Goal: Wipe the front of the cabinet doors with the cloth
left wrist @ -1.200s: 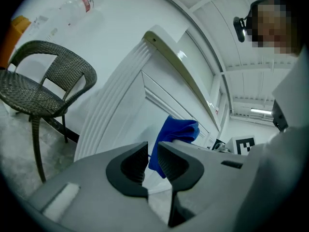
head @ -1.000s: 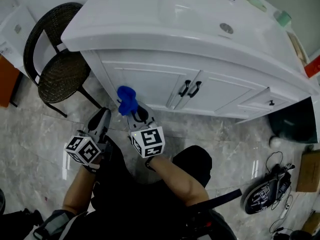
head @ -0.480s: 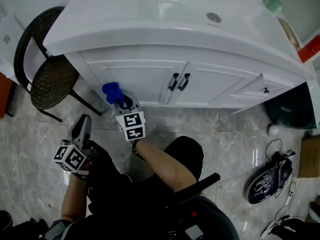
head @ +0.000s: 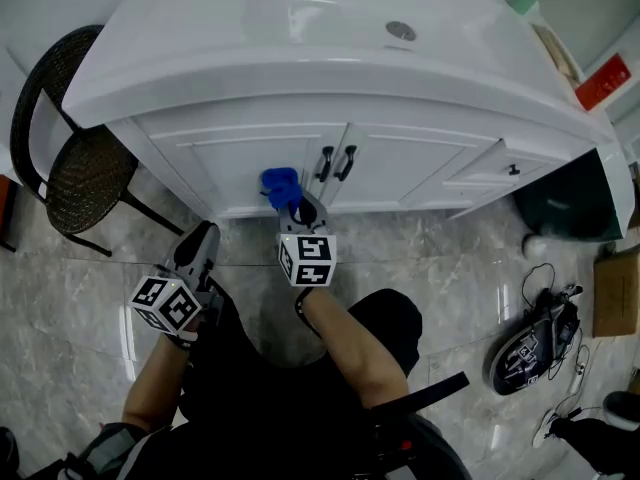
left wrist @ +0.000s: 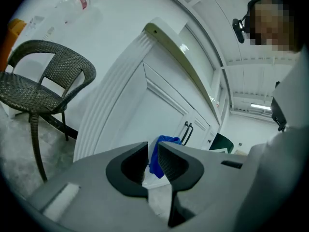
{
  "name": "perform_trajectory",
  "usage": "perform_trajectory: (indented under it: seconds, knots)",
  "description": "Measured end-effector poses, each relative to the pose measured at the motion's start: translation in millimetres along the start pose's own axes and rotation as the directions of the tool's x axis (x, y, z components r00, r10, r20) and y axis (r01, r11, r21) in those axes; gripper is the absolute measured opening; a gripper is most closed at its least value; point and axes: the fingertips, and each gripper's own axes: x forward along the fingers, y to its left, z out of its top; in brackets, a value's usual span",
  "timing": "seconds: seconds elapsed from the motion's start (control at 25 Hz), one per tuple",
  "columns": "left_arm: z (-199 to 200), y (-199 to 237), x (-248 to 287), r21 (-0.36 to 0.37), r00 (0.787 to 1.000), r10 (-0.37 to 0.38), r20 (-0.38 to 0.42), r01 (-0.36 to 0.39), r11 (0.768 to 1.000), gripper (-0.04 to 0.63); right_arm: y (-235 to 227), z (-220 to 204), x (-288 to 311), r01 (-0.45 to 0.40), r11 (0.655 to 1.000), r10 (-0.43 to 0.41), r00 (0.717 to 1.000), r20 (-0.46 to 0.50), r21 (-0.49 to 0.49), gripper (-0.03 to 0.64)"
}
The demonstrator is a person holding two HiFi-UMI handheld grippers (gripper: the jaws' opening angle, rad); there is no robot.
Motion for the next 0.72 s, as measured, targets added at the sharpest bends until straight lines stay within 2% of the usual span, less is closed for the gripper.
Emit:
perform_trajectory:
  seconds: [0.28,0.4,0.56,0.72]
  knots:
    - [-19,-18,28,-0.032,0.998,-0.059,-0.037,0.058,0.998,0.063,-79,-13,-33,0.183,0.980,-0.183,0.983,-0.009,0.078,0.052]
    - [-22,-23,33,-0.038,0.997,-0.069,-0.039,0.067,0.997,0.063,-95,-23,-42,0.220,0.968,-0.217,0.976,-0.034,0.121,0.052]
    - [-19,-16,34,-0.049,0.998,-0.059,-0.029,0.058,0.997,0.063,-74,-30,-43,0.163,0.979,-0.160,0.987,-0.029,0.126,0.052]
    - [-13,-1,28,-0.057,1.000,-0.026,-0.003,0.026,0.998,0.063,2,-38,-33,-0.040,0.997,0.041,0.999,-0.017,0.063,0.052]
